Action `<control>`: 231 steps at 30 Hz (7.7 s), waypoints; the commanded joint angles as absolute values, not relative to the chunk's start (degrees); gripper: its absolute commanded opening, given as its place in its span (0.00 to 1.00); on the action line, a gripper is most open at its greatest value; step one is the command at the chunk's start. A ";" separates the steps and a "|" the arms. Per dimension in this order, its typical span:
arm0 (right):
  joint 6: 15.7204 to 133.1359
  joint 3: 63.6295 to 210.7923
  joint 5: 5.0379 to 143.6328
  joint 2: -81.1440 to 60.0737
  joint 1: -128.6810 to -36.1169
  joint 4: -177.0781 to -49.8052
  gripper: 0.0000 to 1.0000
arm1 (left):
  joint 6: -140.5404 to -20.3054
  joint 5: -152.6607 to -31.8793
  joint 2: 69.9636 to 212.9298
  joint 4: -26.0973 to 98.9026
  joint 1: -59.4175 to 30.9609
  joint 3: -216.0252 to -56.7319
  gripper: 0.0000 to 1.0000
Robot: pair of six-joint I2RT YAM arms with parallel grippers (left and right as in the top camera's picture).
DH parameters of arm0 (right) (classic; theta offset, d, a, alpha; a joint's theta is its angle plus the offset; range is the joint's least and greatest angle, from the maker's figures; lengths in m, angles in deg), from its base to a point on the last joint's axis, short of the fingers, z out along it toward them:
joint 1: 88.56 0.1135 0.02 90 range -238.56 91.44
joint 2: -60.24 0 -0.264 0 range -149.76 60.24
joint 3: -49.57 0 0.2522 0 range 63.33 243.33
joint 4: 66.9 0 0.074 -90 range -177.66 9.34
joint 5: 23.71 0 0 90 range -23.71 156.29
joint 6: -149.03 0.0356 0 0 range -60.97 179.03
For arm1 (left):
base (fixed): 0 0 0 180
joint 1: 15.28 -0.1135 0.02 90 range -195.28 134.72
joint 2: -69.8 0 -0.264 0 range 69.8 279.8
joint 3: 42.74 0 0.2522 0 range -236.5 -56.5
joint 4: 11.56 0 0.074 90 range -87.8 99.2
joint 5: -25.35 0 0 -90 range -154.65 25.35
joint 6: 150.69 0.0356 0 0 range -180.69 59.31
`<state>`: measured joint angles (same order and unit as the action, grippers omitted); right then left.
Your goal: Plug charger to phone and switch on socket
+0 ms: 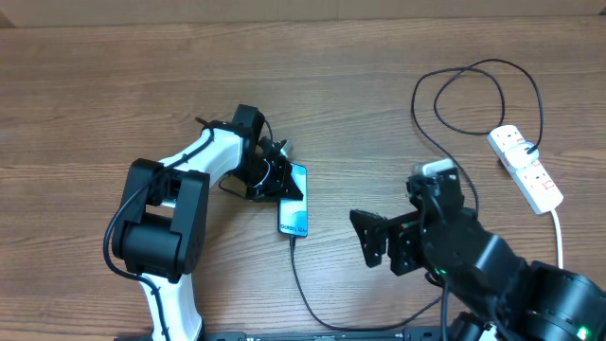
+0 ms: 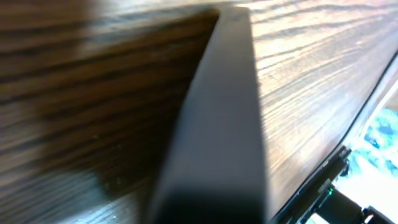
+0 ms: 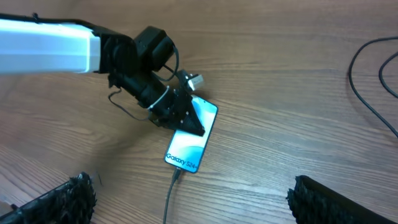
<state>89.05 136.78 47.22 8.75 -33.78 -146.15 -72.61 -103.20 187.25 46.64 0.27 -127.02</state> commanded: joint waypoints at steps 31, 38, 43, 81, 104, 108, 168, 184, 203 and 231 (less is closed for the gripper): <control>107.39 137.92 31.79 4.23 -33.93 -145.25 1.00 | -75.52 -85.43 188.67 45.92 -0.05 -126.39 0.58; 108.52 137.92 30.96 4.21 -33.93 -140.03 1.00 | -75.47 -77.58 188.67 48.70 -0.05 -129.36 0.66; 108.55 137.92 26.70 4.21 -33.93 -138.92 1.00 | -75.01 -76.03 188.19 50.75 -0.47 -131.74 0.96; 131.23 129.16 28.05 -10.02 -74.17 -157.49 1.00 | -74.88 -47.05 116.06 79.65 -1.39 -146.52 1.00; 93.01 129.13 46.50 -24.97 -113.21 -129.39 0.04 | -74.86 -46.28 115.36 81.92 -1.39 -146.39 1.00; 88.68 129.13 49.32 -31.09 -114.98 -123.94 0.04 | -74.88 -46.28 115.36 81.92 -1.39 -146.39 1.00; 75.26 126.97 62.57 -46.85 -114.98 -107.40 0.04 | -74.88 -46.28 101.24 81.92 -1.89 -146.24 1.00; 78.78 124.96 64.66 -46.63 -114.89 -113.93 0.04 | -74.88 -46.28 97.00 82.09 -2.06 -146.24 1.00; 85.01 125.66 68.05 -19.90 -113.84 -123.48 0.04 | -74.88 -46.26 74.01 82.55 -7.46 -146.24 1.00; 84.96 125.70 69.43 18.94 -103.98 -124.29 0.04 | -74.86 -44.75 70.09 98.97 -15.75 -147.63 1.00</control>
